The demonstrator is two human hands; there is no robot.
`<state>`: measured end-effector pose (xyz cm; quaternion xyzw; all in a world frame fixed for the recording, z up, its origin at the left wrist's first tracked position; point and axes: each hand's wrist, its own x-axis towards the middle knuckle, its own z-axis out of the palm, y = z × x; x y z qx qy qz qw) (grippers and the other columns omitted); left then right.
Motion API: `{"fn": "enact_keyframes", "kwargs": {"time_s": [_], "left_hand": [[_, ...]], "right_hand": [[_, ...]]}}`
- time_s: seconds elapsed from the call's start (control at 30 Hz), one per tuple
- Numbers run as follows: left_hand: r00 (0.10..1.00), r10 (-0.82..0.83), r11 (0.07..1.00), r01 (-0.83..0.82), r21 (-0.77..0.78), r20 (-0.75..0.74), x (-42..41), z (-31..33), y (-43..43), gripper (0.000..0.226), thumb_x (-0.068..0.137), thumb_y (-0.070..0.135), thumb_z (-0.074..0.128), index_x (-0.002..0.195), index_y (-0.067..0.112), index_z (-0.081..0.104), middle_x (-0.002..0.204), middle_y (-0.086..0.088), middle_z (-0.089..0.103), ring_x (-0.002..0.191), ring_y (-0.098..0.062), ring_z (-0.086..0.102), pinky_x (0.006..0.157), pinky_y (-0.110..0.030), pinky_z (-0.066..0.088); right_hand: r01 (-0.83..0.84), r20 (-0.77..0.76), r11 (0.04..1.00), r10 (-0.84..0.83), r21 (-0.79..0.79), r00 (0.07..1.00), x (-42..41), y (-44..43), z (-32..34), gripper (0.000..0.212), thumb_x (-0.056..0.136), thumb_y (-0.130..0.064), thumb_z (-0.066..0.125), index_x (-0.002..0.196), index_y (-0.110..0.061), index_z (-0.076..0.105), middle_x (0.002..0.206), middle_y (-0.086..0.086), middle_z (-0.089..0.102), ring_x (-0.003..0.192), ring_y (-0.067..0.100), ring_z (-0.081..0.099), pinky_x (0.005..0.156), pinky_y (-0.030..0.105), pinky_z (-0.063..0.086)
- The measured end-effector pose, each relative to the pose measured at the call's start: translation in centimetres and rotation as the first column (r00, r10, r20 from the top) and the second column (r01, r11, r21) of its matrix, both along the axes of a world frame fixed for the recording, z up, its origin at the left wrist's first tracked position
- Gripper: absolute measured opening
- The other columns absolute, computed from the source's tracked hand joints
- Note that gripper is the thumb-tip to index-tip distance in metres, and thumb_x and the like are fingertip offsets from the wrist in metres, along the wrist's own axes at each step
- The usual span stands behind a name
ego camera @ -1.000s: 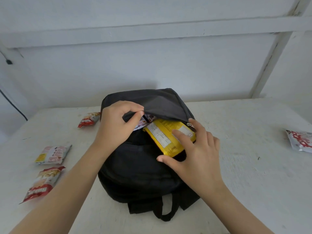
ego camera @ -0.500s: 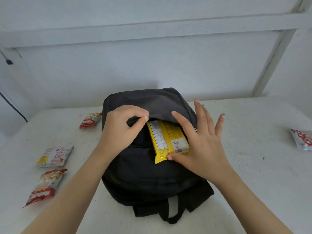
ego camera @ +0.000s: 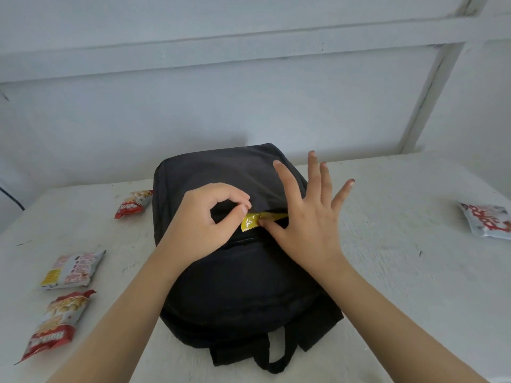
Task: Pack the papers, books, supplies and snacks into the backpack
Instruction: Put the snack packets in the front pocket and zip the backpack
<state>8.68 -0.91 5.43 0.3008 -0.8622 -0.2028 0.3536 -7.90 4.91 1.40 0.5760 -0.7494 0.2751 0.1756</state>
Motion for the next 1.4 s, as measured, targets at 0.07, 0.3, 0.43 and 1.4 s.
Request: {"fn": "enact_keyframes", "kwargs": {"time_s": [0.07,0.3,0.43,1.4], "left_hand": [[0.998,-0.049,0.999,0.049,0.002,0.042,-1.6,0.7,0.6,0.014,0.084,0.023,0.058,0.091,0.030,0.068,0.093,0.025,0.063,0.098,0.007,0.057,0.085,-0.002,0.038],[0.948,-0.312,0.950,0.311,0.025,0.056,-11.9,0.2,7.0,0.017,0.090,0.023,0.057,0.104,0.027,0.065,0.100,0.021,0.064,0.098,0.001,0.055,0.086,-0.013,0.043],[0.910,-0.397,0.918,0.393,0.054,0.119,-18.4,-3.3,10.5,0.021,0.089,0.021,0.055,0.109,0.020,0.063,0.103,0.006,0.066,0.099,-0.014,0.055,0.087,-0.031,0.043],[0.807,-0.291,0.954,0.288,0.087,0.514,-23.6,-13.4,11.8,0.072,0.082,0.055,0.005,0.146,0.029,0.025,0.156,-0.001,0.016,0.143,-0.018,0.012,0.116,-0.031,0.001]], "right_hand": [[-0.143,0.124,0.989,0.138,0.038,0.983,-1.1,1.4,0.1,0.086,0.074,-0.052,0.066,0.144,-0.038,0.018,0.155,0.015,0.016,0.143,0.037,0.013,0.109,0.062,-0.002],[0.155,0.314,0.988,-0.151,0.014,0.937,-9.7,7.4,-2.1,0.047,0.084,-0.033,0.050,0.130,-0.024,0.050,0.136,0.004,0.050,0.130,0.026,0.041,0.113,0.055,0.012],[0.385,0.311,0.902,-0.429,0.195,0.848,-16.6,10.4,-4.4,0.044,0.085,-0.024,0.055,0.129,-0.018,0.051,0.135,0.007,0.051,0.129,0.031,0.039,0.111,0.054,0.016],[0.349,0.550,0.936,-0.314,0.044,0.774,-26.8,11.7,-6.6,0.042,0.079,-0.002,0.061,0.121,-0.005,0.058,0.129,0.013,0.047,0.110,0.026,0.053,0.086,0.019,0.036]]}}
